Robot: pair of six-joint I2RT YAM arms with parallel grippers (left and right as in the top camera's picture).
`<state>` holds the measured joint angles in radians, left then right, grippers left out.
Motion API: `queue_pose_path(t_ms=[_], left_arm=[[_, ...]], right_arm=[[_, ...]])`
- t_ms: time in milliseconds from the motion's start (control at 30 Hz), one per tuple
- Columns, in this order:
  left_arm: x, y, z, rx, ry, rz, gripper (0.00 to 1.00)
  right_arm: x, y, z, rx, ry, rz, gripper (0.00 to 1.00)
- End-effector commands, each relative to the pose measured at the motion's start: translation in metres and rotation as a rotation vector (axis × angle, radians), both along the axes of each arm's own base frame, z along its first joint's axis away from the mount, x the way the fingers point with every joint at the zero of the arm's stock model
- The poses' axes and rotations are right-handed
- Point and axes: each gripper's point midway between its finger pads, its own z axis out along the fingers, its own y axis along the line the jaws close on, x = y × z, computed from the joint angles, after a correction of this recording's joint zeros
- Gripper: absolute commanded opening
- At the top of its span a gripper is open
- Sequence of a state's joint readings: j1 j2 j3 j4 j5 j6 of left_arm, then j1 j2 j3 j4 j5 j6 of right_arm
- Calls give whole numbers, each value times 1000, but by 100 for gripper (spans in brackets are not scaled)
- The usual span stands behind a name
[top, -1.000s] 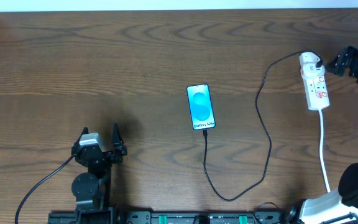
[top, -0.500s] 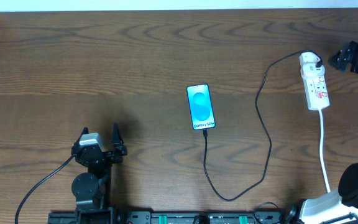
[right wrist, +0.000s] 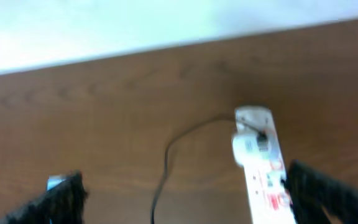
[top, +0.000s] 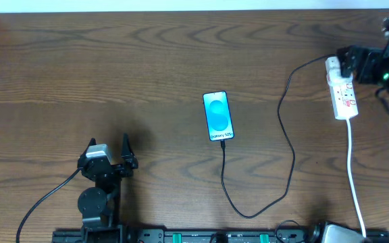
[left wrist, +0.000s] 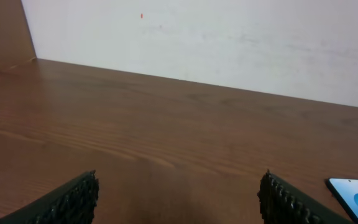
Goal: Plug charger to phone and switch on socket
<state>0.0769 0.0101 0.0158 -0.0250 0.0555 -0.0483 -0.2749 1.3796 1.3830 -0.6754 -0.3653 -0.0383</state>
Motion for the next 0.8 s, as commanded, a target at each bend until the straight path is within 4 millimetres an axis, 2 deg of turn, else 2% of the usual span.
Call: queue_pose_path(t_ms=[0,267,467,767], left_arm=[[-1,-1,-15,-3,48,-9,83],[-1,-1,-15,-3,48,-9,83],[-1,-1,-15,-3,48,-9,83],[-1,-1,-15,-3,48,-9,83]], right_arm=[[-15,18,-21,-11,-40,34,99],[-46,39,-65,-52,-213,71,99],[-78,45,-104,-68,-274,71,99],[-117,53,-149,-93,-378,70,99]])
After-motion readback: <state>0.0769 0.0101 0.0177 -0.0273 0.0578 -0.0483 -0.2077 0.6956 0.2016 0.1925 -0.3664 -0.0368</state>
